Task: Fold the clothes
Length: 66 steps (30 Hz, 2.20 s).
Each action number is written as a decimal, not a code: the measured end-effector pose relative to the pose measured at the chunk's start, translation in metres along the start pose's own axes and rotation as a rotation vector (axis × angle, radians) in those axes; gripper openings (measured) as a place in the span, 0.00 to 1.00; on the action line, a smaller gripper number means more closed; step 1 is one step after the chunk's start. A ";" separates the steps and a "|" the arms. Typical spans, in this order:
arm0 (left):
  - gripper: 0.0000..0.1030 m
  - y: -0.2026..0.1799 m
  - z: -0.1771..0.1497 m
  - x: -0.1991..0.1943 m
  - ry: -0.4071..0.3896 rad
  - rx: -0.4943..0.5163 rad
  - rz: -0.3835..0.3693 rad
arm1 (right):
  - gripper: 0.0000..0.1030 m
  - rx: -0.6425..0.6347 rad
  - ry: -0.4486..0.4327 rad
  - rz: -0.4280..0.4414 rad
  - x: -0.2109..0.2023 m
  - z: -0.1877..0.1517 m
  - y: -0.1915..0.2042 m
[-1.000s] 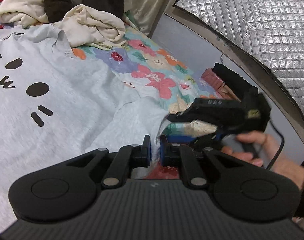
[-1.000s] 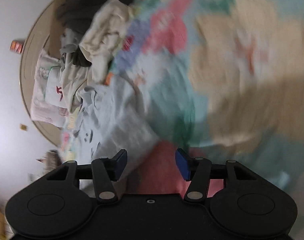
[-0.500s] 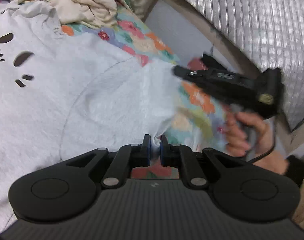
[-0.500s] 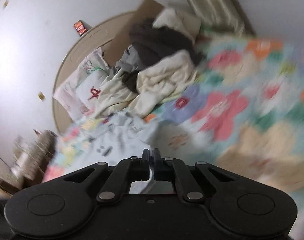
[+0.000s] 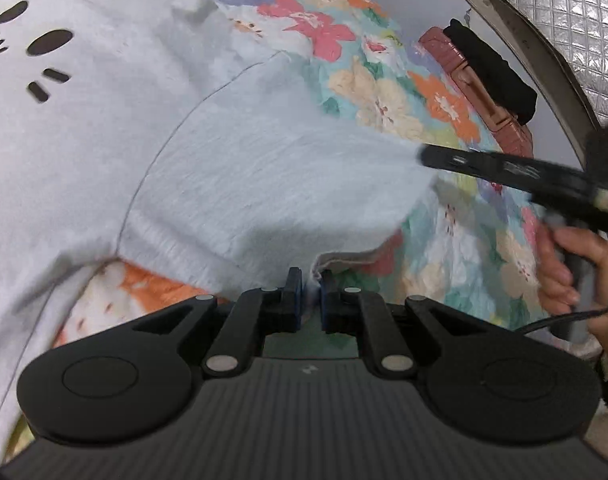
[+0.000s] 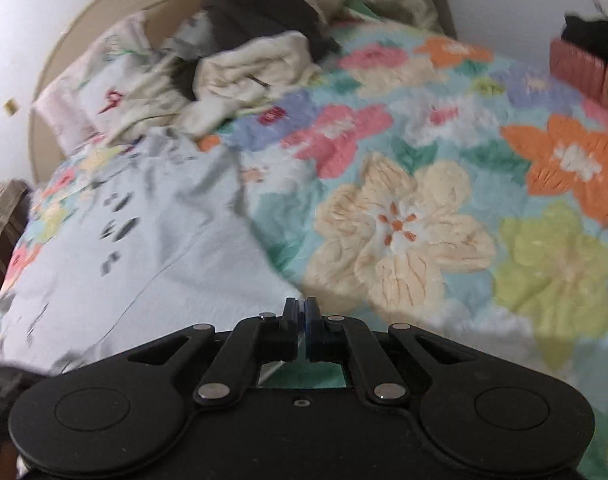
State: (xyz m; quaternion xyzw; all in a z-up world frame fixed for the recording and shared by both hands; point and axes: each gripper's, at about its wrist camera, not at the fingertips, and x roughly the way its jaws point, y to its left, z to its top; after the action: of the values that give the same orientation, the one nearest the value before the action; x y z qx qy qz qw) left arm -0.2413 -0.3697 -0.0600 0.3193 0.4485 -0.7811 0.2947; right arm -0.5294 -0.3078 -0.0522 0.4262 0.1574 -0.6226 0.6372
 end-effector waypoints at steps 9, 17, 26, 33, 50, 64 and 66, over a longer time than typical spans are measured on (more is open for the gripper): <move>0.10 0.008 -0.001 0.005 0.038 -0.024 0.001 | 0.02 -0.019 0.076 -0.054 0.022 -0.026 -0.009; 0.50 0.006 0.005 -0.037 0.002 0.020 0.063 | 0.13 -0.006 0.055 -0.224 -0.004 0.009 -0.009; 0.53 0.067 0.031 -0.110 -0.142 -0.046 0.295 | 0.24 -0.223 0.009 -0.033 -0.001 0.108 0.081; 0.53 0.152 0.087 -0.153 -0.031 -0.044 0.489 | 0.48 -0.630 0.172 0.207 0.064 0.213 0.230; 0.39 0.337 0.245 -0.149 -0.275 -0.180 0.557 | 0.52 -0.830 0.304 0.177 0.291 0.257 0.379; 0.47 0.417 0.279 -0.099 -0.402 -0.337 0.462 | 0.53 -0.701 0.243 0.151 0.410 0.268 0.380; 0.07 0.426 0.280 -0.091 -0.401 -0.372 0.412 | 0.57 -0.665 0.235 0.178 0.417 0.270 0.379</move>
State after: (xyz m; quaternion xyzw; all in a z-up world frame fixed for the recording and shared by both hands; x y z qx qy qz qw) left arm 0.0677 -0.7835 -0.0981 0.1842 0.4427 -0.6572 0.5816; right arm -0.1935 -0.8348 -0.0675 0.2763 0.3857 -0.4262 0.7702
